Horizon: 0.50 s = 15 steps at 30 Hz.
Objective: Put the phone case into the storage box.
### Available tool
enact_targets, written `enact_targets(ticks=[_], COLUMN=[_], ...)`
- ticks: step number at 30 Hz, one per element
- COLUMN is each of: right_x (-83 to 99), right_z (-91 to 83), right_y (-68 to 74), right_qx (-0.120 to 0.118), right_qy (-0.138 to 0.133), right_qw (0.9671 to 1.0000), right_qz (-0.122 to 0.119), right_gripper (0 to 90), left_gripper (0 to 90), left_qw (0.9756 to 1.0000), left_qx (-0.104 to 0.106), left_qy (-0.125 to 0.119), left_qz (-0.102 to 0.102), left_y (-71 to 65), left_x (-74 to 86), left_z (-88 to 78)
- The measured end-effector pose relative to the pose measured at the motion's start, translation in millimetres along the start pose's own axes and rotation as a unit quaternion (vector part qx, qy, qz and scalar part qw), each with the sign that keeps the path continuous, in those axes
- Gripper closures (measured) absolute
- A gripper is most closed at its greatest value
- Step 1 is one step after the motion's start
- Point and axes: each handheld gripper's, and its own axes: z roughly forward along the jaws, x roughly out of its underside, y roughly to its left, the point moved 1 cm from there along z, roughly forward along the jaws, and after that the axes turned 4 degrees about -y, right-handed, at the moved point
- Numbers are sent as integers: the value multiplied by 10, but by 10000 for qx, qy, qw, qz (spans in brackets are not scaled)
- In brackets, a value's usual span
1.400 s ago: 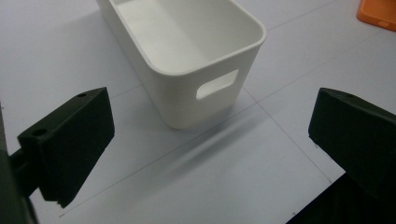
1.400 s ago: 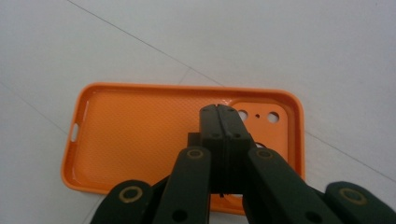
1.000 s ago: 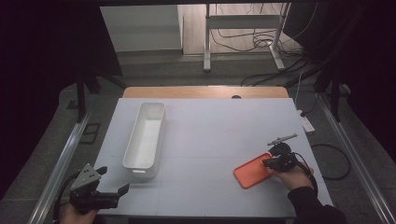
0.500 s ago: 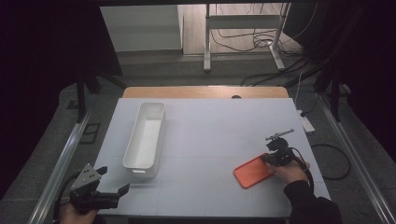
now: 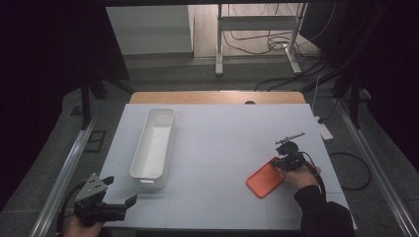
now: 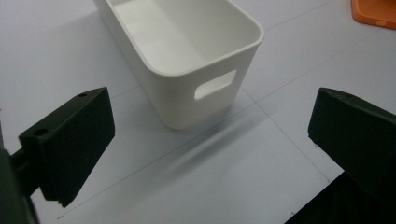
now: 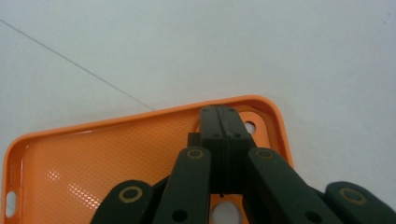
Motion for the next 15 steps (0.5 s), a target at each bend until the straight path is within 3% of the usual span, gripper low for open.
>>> enact_targets(ticks=[15], right_x=[-180], right_z=[151], right_y=[165], right_qx=[-42], right_qy=[-83], right_qw=[9996], right_qz=[-251], right_gripper=[893], left_gripper=[14], left_qw=[10000], left_qx=[16], left_qy=[-17], left_qz=[-1], left_y=[1], left_x=[2], left_z=[-3])
